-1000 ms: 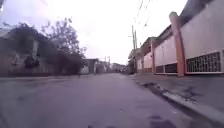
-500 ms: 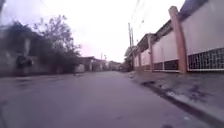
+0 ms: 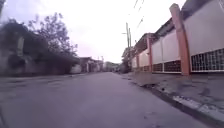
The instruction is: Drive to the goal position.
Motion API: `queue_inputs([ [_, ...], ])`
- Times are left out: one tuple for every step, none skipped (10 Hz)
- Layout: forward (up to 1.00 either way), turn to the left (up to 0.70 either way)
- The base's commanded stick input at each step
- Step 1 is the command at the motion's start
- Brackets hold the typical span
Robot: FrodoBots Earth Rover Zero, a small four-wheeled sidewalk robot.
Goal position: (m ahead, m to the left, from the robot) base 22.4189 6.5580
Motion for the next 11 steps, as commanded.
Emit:
queue_inputs([
  [0.70, 0.00],
  [0.70, 0.00],
  [0.70, 0.00],
  [0.70, 0.00],
  [0.70, 0.00],
  [0.70, 0.00],
  [0.70, 0.00],
  [0.70, -0.14],
  [0.70, -0.35],
  [0.70, -0.35],
  [0.70, -0.35],
])
